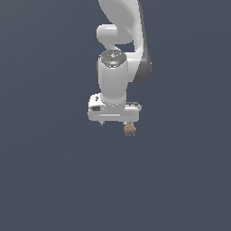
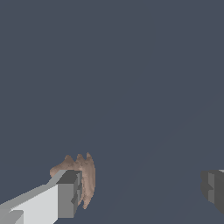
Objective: Pick up the object and move it to a goal position.
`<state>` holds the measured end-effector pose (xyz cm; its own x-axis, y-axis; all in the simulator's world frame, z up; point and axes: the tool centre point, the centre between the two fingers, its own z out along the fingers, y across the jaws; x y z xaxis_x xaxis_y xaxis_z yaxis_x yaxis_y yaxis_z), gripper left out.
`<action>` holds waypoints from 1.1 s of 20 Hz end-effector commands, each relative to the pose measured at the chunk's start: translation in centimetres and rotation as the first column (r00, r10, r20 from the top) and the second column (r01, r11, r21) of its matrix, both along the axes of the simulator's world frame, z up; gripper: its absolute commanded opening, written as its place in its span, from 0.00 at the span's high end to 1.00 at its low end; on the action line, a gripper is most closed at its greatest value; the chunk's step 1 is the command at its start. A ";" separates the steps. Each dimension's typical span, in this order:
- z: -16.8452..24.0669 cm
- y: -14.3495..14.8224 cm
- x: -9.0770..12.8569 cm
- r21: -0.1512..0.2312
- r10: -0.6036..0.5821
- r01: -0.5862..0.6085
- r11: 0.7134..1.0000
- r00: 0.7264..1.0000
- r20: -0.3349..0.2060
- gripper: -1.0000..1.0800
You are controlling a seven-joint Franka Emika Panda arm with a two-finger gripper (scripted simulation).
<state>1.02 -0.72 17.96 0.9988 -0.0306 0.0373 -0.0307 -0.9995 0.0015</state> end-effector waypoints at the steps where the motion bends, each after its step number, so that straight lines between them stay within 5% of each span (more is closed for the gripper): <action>1: 0.0 0.0 0.0 0.000 0.000 0.000 1.000 1.000 0.000 0.04; 22: -3.2 2.6 -2.0 0.012 0.056 -0.056 0.998 0.998 -0.027 0.04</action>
<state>-0.54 1.25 15.31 0.9998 0.0166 0.0121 0.0167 -0.9998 -0.0110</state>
